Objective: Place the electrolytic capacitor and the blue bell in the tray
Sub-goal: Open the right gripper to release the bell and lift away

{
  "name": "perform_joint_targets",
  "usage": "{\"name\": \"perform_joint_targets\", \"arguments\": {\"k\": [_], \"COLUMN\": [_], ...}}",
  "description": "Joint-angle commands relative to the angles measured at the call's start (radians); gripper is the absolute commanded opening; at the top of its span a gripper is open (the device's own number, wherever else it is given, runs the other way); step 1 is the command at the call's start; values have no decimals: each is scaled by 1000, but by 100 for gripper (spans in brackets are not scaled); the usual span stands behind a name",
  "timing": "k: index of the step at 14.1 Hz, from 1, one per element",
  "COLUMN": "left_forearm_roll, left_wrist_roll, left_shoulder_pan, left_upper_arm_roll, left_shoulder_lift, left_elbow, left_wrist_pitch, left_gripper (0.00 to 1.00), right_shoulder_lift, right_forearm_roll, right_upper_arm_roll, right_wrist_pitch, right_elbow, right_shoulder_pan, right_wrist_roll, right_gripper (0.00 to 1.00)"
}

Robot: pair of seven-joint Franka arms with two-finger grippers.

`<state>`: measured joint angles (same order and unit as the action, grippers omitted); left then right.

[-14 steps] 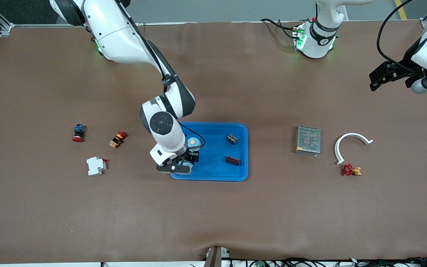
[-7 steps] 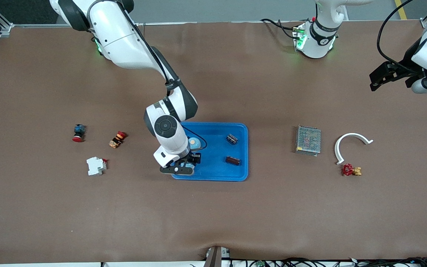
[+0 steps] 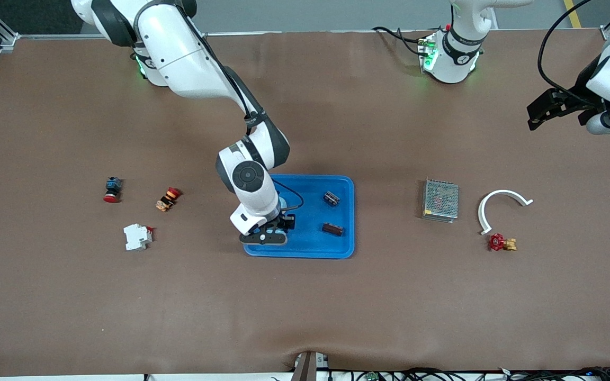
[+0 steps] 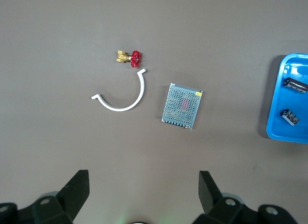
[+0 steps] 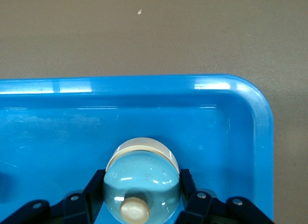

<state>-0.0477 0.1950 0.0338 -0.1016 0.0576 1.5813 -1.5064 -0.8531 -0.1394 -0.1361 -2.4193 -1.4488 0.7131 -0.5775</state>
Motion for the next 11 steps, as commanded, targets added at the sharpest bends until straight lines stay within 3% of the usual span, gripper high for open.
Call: {"name": "perform_joint_targets", "arguments": {"k": [1,4,5,7,8,11], "left_forearm_roll": [2,2,3,3,3,5], "left_wrist_roll": [-25,-23,-23,-23,-23,-23], "left_shoulder_pan": [-3,-5,-5,0,1,3], "left_upper_arm_roll": [2,2,2,2,2,2], "left_shoulder_lift": [19,19,19,18,18,19], "left_elbow": [16,16,16,16,16,16], "left_wrist_pitch": [-1,0,0,-1,0,0], "left_gripper": [100,100,100,100,100,100], "right_shoulder_lift": [-9,-7,-7,-9,-7,2], "right_forearm_roll": [7,7,6,6,6,6], "right_upper_arm_roll": [-5,-5,-5,-5,-5,-5], "right_wrist_pitch": [-1,-3,-3,-9,-14,-6], "right_elbow": [13,12,12,13,12,13], "right_shoulder_pan": [5,-6,-7,-9,-11,-11], "right_wrist_roll": [-1,13,13,14,16,16], "right_gripper": [33,33,39,85,100,100]}}
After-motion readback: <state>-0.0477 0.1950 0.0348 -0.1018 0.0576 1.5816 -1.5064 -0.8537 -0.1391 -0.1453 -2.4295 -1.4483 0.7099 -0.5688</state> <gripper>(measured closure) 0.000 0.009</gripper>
